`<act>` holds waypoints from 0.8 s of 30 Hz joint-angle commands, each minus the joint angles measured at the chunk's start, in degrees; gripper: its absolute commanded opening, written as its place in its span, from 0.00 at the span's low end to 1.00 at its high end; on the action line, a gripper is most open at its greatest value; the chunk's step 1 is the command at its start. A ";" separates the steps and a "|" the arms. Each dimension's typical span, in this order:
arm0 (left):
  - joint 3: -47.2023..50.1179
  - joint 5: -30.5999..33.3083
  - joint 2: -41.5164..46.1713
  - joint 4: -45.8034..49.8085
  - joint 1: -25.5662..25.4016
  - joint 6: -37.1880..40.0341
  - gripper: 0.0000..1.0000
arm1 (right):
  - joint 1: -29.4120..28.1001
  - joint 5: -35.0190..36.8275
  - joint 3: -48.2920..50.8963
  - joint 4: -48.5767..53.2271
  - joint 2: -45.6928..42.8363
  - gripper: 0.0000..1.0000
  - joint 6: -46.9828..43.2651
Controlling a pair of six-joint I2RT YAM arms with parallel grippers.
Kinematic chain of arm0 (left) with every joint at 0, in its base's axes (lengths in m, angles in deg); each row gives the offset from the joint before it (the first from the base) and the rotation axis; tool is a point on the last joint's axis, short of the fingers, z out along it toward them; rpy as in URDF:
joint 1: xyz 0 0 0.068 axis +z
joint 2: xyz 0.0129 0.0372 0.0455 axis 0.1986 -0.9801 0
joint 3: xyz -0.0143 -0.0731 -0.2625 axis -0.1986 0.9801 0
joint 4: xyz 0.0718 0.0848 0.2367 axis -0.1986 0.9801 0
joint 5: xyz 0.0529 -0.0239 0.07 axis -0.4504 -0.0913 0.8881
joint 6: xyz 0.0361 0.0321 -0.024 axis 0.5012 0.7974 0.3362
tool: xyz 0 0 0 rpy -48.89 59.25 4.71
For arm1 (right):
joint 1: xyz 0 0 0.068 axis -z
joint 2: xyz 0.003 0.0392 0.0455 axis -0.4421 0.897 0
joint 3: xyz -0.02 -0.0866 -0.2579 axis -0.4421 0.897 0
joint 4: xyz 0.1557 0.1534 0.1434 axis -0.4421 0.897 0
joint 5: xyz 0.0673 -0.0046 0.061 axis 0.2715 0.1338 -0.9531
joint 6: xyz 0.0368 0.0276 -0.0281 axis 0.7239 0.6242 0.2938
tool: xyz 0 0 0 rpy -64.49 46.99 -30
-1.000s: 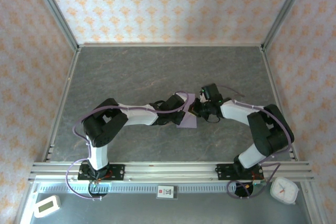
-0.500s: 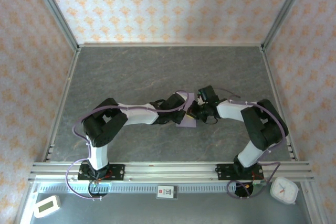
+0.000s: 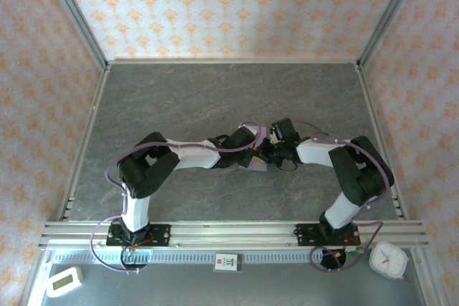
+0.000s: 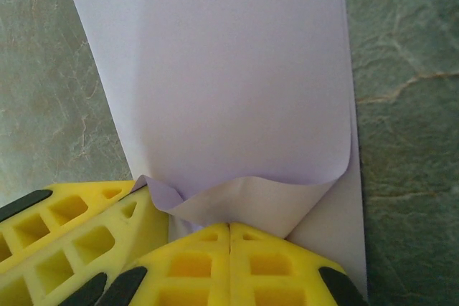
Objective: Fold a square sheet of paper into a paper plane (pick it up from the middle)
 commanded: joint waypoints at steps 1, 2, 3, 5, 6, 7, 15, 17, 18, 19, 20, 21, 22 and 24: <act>0.19 1.65 0.30 2.10 1.08 0.59 0.05 | -0.12 4.71 2.30 4.77 1.48 0.00 0.24; 0.57 0.96 1.74 1.91 1.41 0.27 0.09 | -0.10 4.81 2.36 4.90 1.42 0.00 0.23; 0.98 0.42 2.97 1.66 1.66 -0.07 0.12 | -0.09 4.89 2.49 4.90 1.43 0.00 0.25; 1.60 -0.69 5.09 1.63 2.22 -0.87 0.17 | -0.14 5.03 2.72 4.86 1.18 0.00 0.36; 1.91 -1.09 6.08 1.62 2.46 -1.24 0.19 | -0.15 5.03 2.79 4.90 1.13 0.00 0.42; 2.25 -1.58 7.27 1.55 2.52 -1.52 0.21 | -0.10 5.03 2.87 4.90 1.12 0.00 0.42; 5.57 -11.65 14.83 1.81 2.39 -2.86 0.17 | -0.09 5.11 3.14 5.16 0.83 0.00 0.25; 6.28 -14.83 15.86 2.27 1.71 -2.35 0.11 | -0.13 5.07 3.27 5.25 0.77 0.00 0.23; 6.67 -16.06 16.12 2.48 1.27 -2.00 0.09 | -0.09 4.97 3.33 5.25 0.77 0.00 0.19; 6.90 -17.29 16.24 2.71 0.74 -1.65 0.07 | -0.14 5.03 3.36 5.42 0.78 0.00 0.07; 7.10 -18.28 16.16 3.02 0.17 -1.31 0.05 | -0.08 5.10 3.34 5.58 0.79 0.00 -0.02; 7.29 -19.14 16.04 3.03 -0.23 -1.13 0.04 | -0.08 5.14 3.40 5.68 0.69 0.00 -0.05; 7.52 -20.07 15.73 2.86 -0.82 -1.02 0.02 | -0.11 5.16 3.45 5.77 0.77 0.00 -0.11; 7.65 -20.94 14.86 2.74 -1.71 -0.89 0.00 | -0.07 5.20 3.55 5.78 0.69 0.00 -0.10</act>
